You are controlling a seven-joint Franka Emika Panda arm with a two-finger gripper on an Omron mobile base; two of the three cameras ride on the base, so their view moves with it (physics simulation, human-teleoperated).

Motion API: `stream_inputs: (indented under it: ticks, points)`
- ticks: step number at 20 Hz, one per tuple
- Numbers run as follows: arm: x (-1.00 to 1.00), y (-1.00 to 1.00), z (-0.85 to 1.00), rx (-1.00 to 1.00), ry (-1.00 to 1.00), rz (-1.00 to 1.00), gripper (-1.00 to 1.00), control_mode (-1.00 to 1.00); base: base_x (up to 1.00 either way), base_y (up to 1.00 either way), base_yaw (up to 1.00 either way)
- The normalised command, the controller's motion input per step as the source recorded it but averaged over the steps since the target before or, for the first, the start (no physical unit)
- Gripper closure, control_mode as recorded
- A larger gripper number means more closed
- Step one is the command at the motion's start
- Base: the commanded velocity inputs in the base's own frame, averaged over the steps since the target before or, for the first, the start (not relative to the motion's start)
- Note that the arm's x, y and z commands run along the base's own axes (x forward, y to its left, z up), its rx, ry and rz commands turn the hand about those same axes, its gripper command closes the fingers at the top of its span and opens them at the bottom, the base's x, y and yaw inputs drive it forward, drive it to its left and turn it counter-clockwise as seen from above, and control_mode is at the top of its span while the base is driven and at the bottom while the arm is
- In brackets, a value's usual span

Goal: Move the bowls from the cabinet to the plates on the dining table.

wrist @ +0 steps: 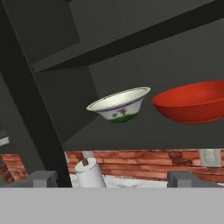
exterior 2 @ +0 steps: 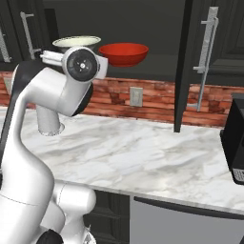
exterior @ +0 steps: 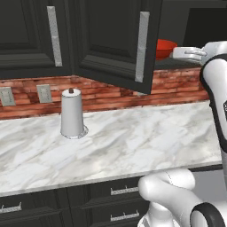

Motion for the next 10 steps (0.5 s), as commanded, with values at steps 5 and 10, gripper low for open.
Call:
stream_inputs:
  ticks: [5, 10]
  points:
    - [0.45, -0.01, -0.12, 0.04, -0.02, -0.02, -1.00, -1.00, 0.00, 0.00, 0.00]
    - [0.50, 0.02, -0.06, 0.05, 0.00, -0.02, -1.00, -1.00, 0.00, 0.00, 0.00]
